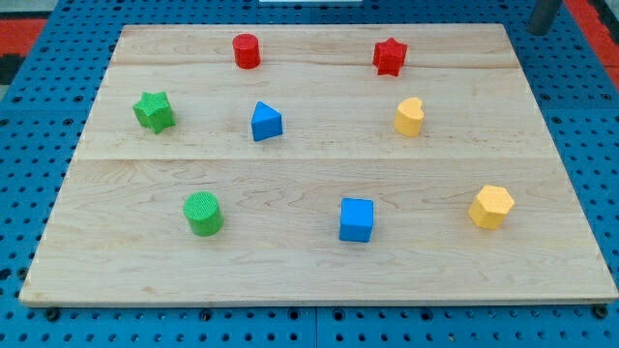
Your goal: Push the yellow hexagon to the top right of the blue cube
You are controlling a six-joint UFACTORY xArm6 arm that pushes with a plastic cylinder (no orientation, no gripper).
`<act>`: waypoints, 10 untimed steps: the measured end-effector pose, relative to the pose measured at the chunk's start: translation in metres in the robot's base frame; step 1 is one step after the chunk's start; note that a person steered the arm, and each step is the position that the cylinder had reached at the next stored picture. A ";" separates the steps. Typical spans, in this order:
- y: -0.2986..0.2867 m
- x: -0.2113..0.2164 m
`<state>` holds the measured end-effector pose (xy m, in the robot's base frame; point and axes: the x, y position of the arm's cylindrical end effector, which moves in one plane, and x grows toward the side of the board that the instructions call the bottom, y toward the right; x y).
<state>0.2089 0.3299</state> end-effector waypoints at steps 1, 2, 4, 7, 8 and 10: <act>-0.032 0.031; -0.129 0.087; -0.102 0.203; -0.053 0.276; -0.058 0.294; -0.058 0.294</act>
<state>0.5028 0.2714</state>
